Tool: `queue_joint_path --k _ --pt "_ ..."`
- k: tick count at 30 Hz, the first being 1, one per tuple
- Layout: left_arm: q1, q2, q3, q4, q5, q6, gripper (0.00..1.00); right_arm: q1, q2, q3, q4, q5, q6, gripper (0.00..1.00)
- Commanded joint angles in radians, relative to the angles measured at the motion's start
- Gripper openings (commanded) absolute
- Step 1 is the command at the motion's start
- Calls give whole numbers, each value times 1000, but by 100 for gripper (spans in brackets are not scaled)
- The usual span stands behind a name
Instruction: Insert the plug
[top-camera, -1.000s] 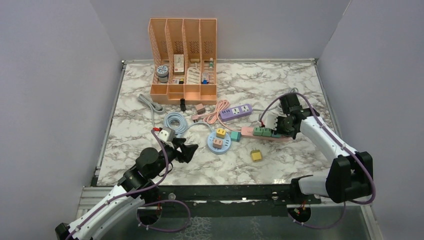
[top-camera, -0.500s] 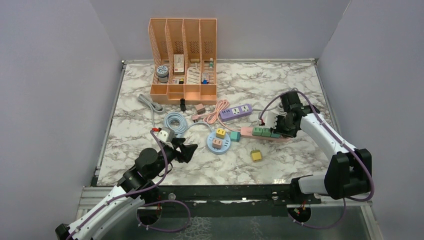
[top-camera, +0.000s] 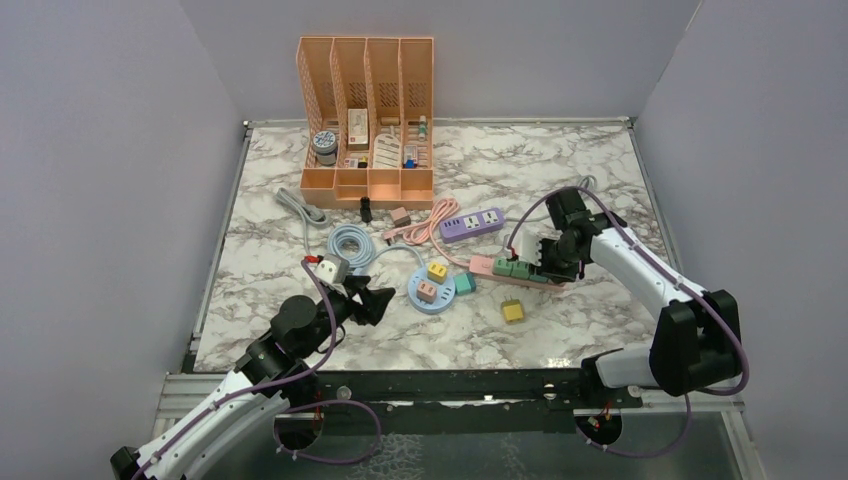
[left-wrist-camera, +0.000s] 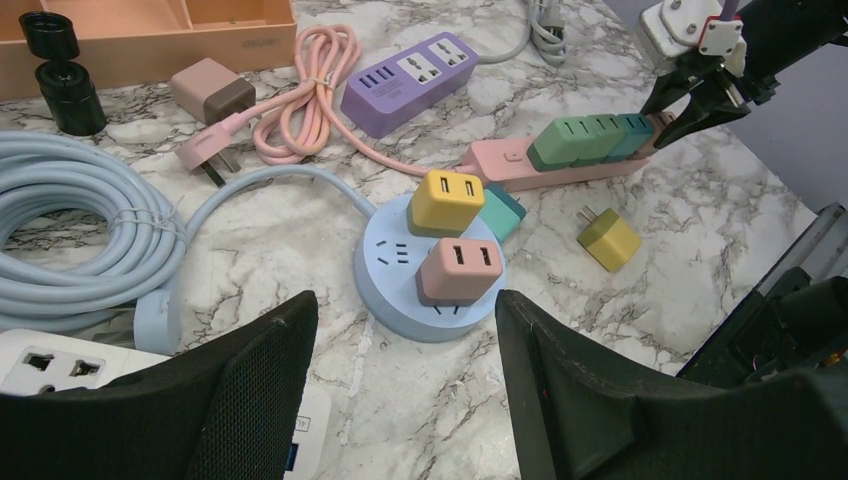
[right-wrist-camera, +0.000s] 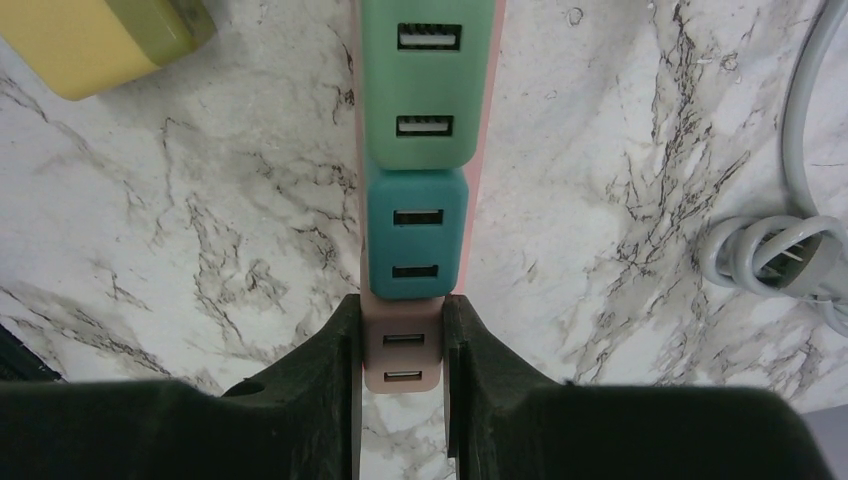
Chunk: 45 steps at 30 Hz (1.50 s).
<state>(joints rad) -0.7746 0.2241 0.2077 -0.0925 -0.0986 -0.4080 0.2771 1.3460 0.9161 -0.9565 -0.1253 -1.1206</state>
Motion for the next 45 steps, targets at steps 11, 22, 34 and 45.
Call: queue_joint_path --k 11,22,34,45 --pt "-3 -12 30 -13 -36 15 68 21 146 -69 61 -96 -67 1" --pt "-3 -12 32 -17 -41 18 68 -32 260 -100 145 -157 -64 1" --pt "-3 16 64 -15 -9 104 68 -61 62 -91 210 -126 66 42" --pt "-3 90 137 -2 27 244 69 -67 -145 -51 201 -84 135 81"
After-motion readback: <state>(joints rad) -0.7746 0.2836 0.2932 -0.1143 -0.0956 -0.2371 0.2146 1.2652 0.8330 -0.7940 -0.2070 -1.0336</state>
